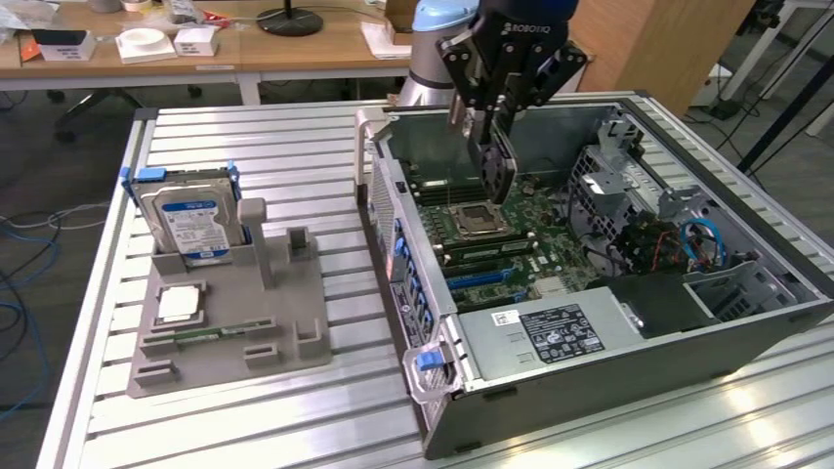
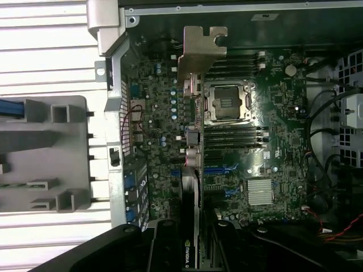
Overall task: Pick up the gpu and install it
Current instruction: 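Pick up the gpu and move the gpu toward the slot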
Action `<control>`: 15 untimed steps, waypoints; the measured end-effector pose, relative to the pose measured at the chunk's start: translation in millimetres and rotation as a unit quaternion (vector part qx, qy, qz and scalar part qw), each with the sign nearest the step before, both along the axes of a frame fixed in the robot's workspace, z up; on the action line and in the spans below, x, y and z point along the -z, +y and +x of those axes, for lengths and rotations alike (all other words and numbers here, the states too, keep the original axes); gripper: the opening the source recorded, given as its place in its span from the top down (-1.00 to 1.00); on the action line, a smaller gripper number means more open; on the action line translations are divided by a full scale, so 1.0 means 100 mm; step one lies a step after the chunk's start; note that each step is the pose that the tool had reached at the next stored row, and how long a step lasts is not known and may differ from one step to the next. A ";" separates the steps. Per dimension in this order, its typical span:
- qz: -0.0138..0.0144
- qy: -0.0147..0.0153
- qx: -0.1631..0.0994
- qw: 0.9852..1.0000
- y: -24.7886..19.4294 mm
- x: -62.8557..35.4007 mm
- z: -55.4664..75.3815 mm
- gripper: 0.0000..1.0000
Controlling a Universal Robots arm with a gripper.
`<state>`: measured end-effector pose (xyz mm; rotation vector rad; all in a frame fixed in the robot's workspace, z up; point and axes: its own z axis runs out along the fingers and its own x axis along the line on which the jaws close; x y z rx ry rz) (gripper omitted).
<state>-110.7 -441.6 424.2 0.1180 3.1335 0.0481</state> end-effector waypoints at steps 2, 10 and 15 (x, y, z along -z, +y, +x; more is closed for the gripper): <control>0.000 0.000 0.000 1.000 0.000 0.000 0.01 0.48; 0.000 0.000 0.000 1.000 0.000 0.000 0.04 0.48; 0.000 0.000 0.000 1.000 0.000 0.000 0.06 0.48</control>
